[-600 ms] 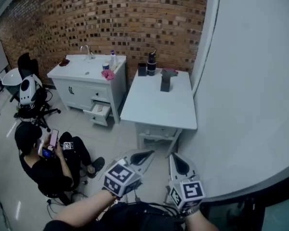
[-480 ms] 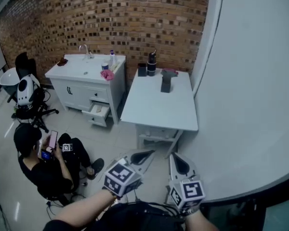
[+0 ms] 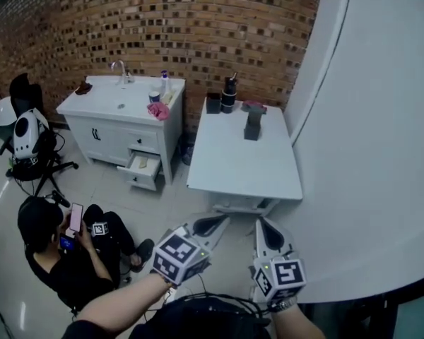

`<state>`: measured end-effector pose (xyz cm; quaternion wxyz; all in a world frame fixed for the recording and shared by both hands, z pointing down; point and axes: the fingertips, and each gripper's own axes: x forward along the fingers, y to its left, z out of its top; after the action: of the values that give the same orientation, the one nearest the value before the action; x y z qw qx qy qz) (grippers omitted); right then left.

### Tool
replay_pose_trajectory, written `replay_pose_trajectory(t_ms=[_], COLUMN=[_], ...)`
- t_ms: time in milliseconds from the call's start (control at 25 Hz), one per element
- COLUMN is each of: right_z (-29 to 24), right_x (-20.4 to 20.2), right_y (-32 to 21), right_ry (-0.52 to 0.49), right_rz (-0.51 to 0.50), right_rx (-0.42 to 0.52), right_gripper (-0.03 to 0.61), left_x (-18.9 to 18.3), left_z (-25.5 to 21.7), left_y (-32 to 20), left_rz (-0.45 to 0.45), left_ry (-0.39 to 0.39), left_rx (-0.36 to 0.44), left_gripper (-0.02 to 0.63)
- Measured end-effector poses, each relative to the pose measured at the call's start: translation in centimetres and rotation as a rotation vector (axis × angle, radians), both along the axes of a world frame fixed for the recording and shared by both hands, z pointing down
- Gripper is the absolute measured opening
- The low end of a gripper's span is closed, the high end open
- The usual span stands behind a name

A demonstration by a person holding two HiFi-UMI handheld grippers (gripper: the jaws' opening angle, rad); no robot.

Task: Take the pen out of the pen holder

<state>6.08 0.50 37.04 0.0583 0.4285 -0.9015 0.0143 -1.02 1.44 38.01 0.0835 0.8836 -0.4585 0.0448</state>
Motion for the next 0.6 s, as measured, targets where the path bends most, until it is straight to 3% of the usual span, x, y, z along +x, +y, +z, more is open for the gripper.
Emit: replay_pose_trajectory(t_ms=[320,600], right_z=[-1.5,-2.9], right_x=[-5.6,-7.5], right_y=[-2.2,-4.3], right_ry=[0.020,0.023], right_rz=[0.036,0.063], right_rx=[0.035,0.063], right_gripper=[0.011,0.011], left_x=[-6.2,-8.5], left_z=[-1.0,-1.9], left_y=[-1.6,-2.8], left_rz=[0.002,0.003], left_ry=[0.006,0.003], left_rx=[0.024,0.051], left_gripper=[0.003,0.003])
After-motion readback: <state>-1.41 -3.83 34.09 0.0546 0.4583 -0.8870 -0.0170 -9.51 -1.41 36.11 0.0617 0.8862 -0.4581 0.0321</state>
